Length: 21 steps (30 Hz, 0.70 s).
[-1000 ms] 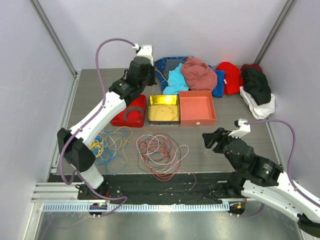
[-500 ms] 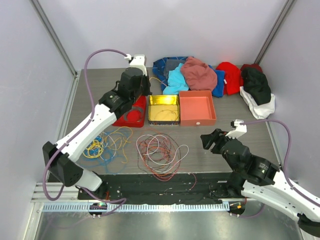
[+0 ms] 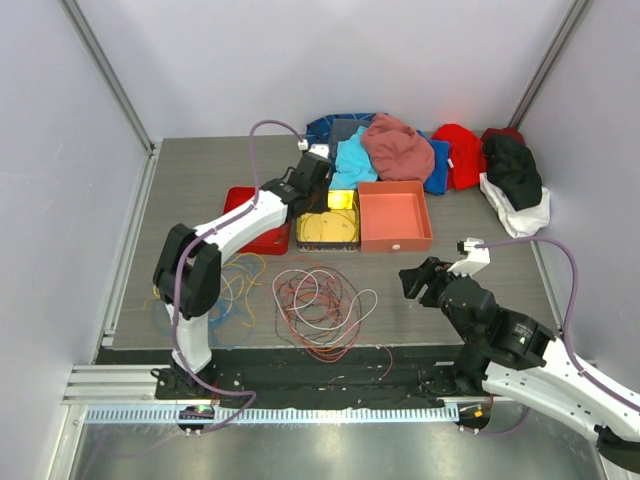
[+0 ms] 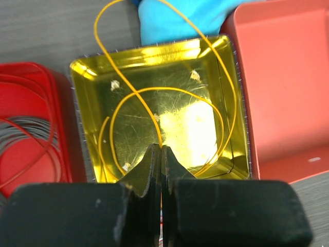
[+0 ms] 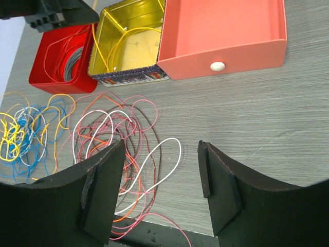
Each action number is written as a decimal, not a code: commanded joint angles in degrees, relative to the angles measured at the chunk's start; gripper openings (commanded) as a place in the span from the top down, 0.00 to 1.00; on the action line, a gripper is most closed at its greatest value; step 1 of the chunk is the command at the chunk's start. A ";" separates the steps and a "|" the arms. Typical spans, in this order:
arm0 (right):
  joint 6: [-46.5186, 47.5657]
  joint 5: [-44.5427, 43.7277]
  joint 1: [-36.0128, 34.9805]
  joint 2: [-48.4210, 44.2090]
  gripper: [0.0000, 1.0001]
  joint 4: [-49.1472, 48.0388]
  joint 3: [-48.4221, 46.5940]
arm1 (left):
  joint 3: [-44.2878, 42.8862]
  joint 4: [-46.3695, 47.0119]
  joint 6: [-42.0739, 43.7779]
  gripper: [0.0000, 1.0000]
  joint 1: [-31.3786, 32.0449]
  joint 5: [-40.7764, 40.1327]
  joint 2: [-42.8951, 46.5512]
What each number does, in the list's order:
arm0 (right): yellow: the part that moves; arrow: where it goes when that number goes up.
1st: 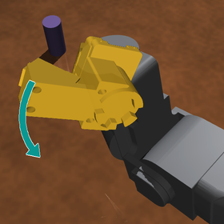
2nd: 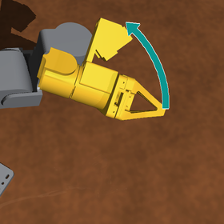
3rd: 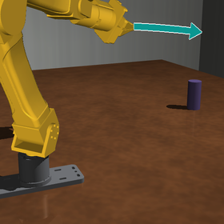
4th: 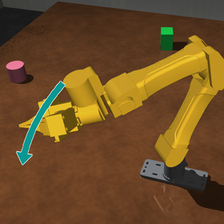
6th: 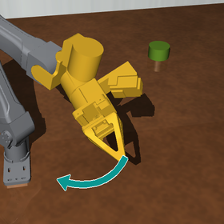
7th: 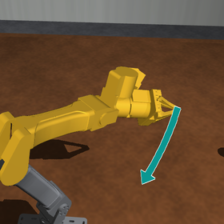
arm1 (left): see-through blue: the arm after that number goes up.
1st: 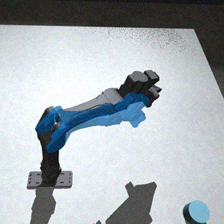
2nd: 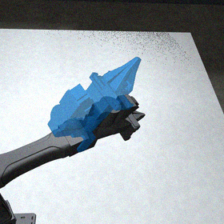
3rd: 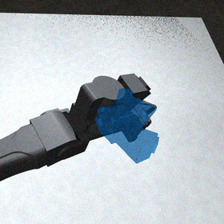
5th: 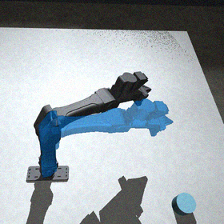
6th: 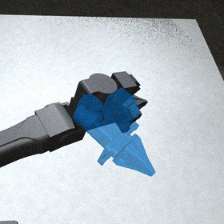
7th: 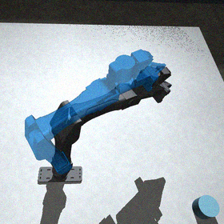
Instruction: Untangle the cables
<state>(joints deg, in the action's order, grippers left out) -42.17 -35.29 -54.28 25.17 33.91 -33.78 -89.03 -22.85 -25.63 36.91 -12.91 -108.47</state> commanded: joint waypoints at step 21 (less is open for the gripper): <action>0.95 0.39 -0.39 3.31 0.34 -4.56 1.52 | 8.08 5.27 -0.74 1.00 1.33 -1.24 5.61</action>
<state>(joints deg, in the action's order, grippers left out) -41.89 -34.63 -54.28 29.02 31.70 -32.36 -84.42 -20.29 -27.79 37.80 -10.57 -113.49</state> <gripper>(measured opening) 0.664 0.012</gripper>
